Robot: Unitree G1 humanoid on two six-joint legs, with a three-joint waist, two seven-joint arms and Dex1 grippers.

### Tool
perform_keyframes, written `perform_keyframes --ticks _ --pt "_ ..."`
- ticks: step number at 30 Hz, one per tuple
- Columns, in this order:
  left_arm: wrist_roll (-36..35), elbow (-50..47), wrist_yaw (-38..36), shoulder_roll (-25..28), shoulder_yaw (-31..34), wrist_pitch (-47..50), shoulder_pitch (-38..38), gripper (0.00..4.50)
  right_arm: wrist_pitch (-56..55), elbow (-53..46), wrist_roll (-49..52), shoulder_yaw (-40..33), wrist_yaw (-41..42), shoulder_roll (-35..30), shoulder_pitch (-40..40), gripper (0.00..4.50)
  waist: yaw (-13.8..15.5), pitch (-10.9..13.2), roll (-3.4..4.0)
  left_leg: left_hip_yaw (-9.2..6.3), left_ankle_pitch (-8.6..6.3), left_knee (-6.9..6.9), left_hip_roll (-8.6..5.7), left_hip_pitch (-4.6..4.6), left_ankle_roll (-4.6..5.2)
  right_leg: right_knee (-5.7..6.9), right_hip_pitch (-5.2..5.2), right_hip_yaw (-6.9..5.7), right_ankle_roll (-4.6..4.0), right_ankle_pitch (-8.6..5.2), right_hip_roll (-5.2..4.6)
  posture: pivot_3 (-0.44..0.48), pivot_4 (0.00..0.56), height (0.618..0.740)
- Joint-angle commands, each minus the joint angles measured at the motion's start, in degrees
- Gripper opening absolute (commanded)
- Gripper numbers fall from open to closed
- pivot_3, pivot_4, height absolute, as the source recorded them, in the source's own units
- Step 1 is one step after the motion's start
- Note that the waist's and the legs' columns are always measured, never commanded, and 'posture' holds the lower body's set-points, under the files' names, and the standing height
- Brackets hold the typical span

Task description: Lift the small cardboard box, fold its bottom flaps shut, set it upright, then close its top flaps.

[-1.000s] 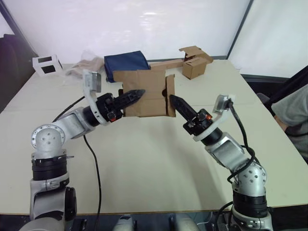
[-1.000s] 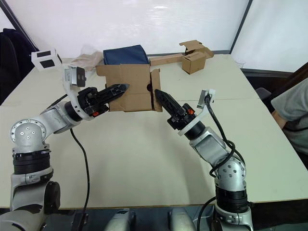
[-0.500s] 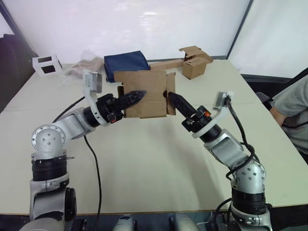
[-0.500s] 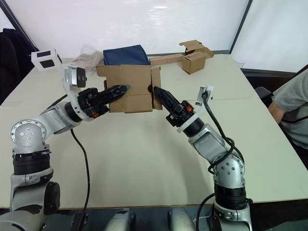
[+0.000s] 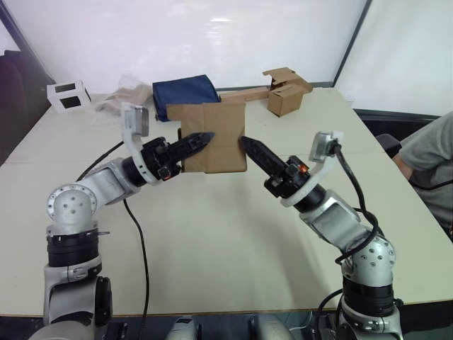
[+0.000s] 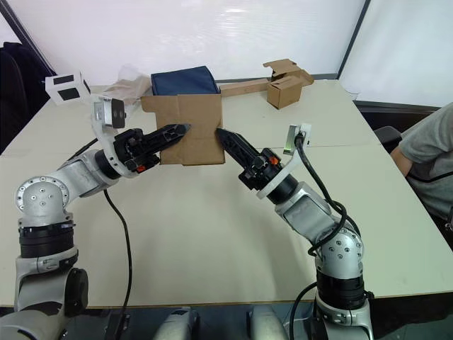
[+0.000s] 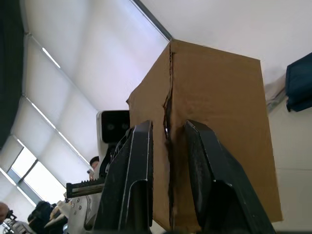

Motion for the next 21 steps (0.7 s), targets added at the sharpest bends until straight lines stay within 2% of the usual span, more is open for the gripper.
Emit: perform_keyframes --ticks 1,17,21 --pt "-0.43 -1.61 0.08 -0.11 -0.02 -0.79 -0.83 0.00 1.08 -2.66 0.15 2.77 1.50 -0.14 -1.38 1.00 0.00 0.00 0.00 0.00 0.00 0.00 0.00 0.00 0.00 0.00 0.00 0.00 0.00 0.00 0.00 0.000 0.150 0.740" --pt "-1.30 -1.73 1.04 -0.12 0.54 -1.16 -0.74 0.00 -1.60 2.90 7.40 -6.11 -0.88 -1.13 2.53 1.00 0.03 0.00 0.00 0.00 0.00 0.00 0.00 -0.01 0.00 -0.01 0.01 0.00 0.00 0.00 -0.01 0.000 0.150 0.740" --pt "-1.19 -1.56 0.99 -0.25 0.50 -1.31 -0.89 0.00 -1.63 3.46 5.44 -5.40 -0.76 -1.29 2.95 0.04 -0.10 0.00 0.00 0.01 0.00 0.00 0.00 -0.01 0.00 0.00 0.00 0.00 0.00 0.00 0.01 0.000 0.150 0.740"
